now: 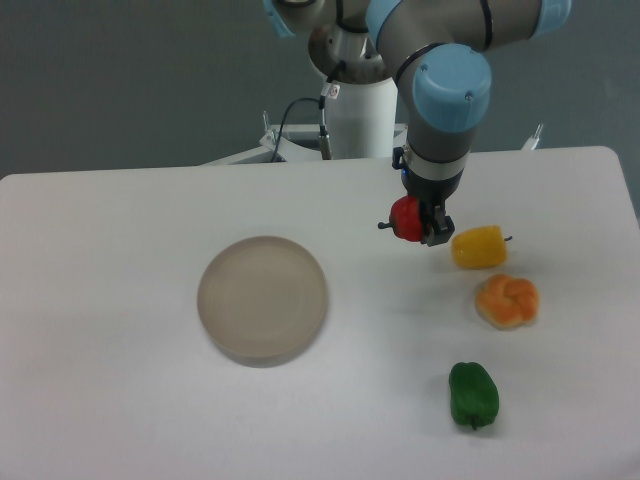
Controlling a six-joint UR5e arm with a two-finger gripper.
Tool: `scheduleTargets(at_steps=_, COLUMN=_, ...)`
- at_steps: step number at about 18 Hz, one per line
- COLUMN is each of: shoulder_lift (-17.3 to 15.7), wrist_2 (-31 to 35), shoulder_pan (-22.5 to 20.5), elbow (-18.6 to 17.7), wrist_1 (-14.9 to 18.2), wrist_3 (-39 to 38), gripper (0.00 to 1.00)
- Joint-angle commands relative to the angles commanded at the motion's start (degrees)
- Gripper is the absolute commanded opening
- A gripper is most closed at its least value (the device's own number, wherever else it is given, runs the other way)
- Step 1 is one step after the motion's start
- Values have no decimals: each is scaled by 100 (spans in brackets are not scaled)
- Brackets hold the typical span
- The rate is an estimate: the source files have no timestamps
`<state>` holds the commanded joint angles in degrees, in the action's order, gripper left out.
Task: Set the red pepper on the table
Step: 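Carry the held red pepper down toward the table, then lower the held red pepper onto the table beside the clear dish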
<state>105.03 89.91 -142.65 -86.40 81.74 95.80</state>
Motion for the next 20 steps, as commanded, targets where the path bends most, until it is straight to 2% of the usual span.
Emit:
scheduleTargets(at_steps=4, shoulder_lift=35, wrist_2=0, shoulder_pan=0, elbow=17, wrist_1=0, wrist_3=-26, gripper=40)
scheduleTargets(at_steps=9, shoulder_lift=316, wrist_2=0, shoulder_pan=53, elbow=360, wrist_1=9, wrist_3=-132, gripper=40)
scheduleTargets(at_steps=12, shoulder_lift=509, wrist_2=-359, shoulder_pan=27, elbow=562, wrist_1=-9, wrist_3=-351, gripper=40)
scheduleTargets(at_steps=13, shoulder_lift=597, wrist_2=-369, shoulder_pan=44, elbow=615, wrist_1=-70, wrist_3=-395, gripper=40)
scheduleTargets(at_steps=15, shoulder_lift=746, wrist_2=-395, shoulder_pan=97, elbow=528, wrist_1=-447, wrist_3=-570, gripper=40)
scheduleTargets(at_steps=17, shoulder_lift=992, wrist_2=-378, shoulder_pan=176, elbow=440, wrist_1=-999, wrist_3=-738, gripper=40)
scheduleTargets(at_steps=20, shoulder_lift=1195, wrist_2=-343, shoulder_pan=185, elbow=422, wrist_1=-1125, wrist_3=-747, gripper=40)
